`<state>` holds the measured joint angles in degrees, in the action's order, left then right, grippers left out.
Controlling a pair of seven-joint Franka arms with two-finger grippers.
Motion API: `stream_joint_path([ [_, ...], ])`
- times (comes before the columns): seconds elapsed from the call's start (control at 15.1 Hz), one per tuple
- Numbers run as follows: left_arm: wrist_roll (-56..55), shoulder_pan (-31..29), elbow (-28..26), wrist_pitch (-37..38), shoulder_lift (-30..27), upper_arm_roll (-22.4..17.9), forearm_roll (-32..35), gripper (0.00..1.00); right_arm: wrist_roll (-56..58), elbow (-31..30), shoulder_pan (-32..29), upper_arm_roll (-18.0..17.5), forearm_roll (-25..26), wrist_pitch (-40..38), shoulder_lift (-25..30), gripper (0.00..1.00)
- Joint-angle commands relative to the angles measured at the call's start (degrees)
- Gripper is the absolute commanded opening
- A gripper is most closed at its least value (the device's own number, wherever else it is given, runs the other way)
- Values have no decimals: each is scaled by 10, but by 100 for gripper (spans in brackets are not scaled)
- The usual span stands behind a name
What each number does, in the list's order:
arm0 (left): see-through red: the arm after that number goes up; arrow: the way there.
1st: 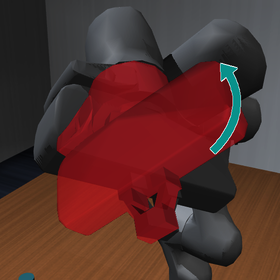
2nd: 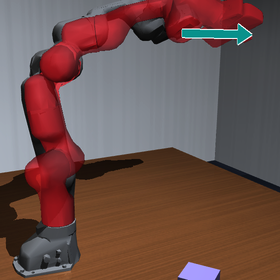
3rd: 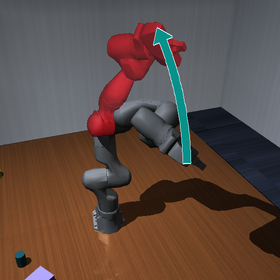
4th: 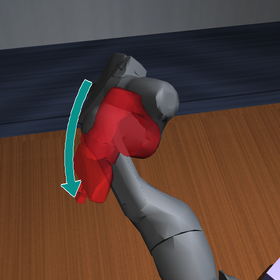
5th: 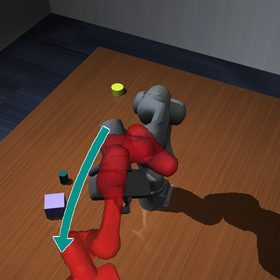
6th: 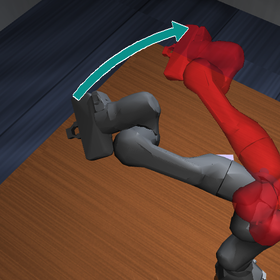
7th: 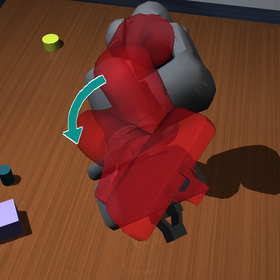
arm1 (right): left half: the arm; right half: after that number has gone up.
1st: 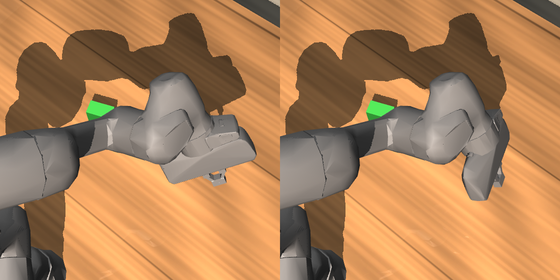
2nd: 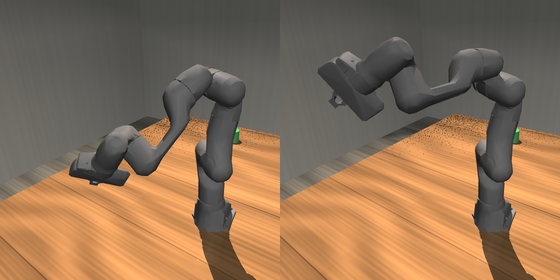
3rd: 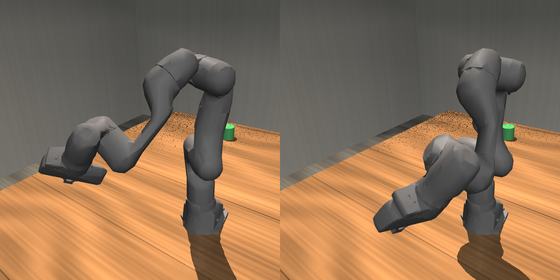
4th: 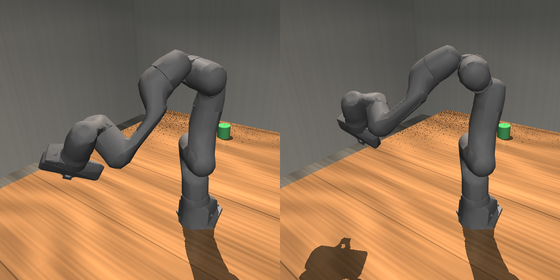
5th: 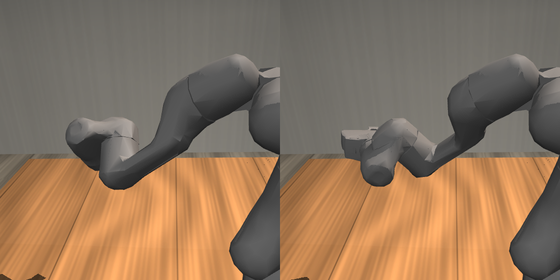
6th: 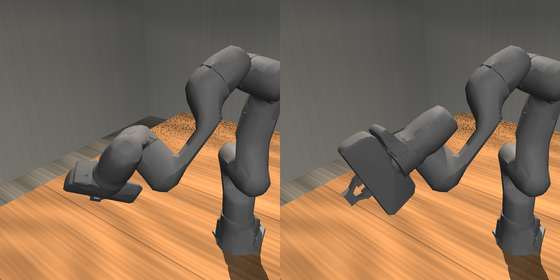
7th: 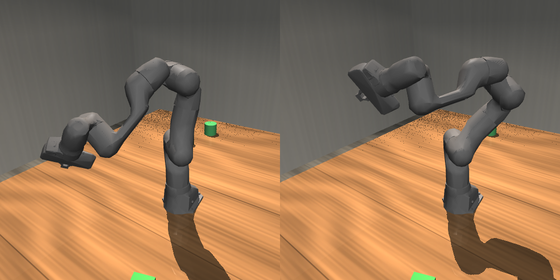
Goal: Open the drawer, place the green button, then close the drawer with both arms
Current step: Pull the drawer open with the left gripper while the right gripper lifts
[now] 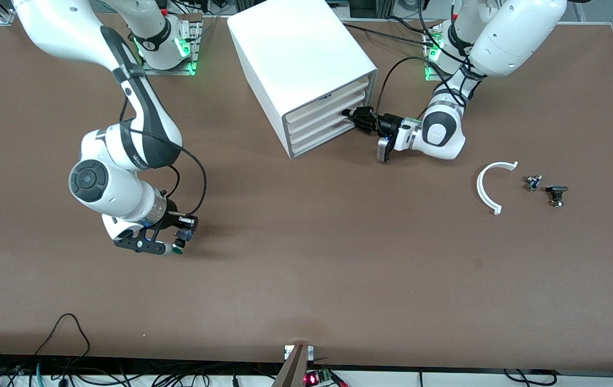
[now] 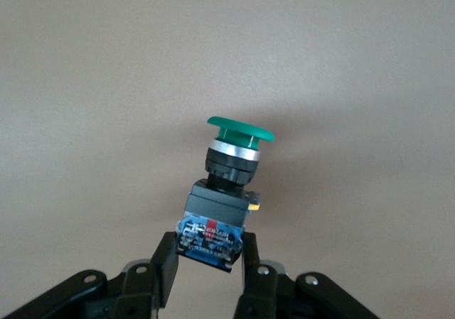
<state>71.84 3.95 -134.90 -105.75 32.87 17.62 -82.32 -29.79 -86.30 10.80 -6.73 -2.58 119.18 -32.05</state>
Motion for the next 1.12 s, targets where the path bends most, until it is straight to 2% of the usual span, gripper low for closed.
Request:
stream_joint_path([
  [0.0, 17, 5, -4, 5, -2, 0, -20, 0, -111, 73, 27, -1, -5, -94, -4, 0],
  [0.13, 13, -6, 2, 8, -4, 0, -15, 0, -181, 119, 45, 0, -6, -142, -8, 0],
  [0.33, 8, -27, 18, 8, -4, -5, -7, 0, -295, 148, 76, 0, -4, -163, -8, 0],
  [0.86, -67, -39, 120, 7, 29, -63, 93, 0, -489, 222, 163, 3, 2, -171, -9, 0],
  [1.06, -82, -57, 157, 7, 54, -65, 121, 0, -559, 227, 206, 8, 15, -161, -9, 0],
])
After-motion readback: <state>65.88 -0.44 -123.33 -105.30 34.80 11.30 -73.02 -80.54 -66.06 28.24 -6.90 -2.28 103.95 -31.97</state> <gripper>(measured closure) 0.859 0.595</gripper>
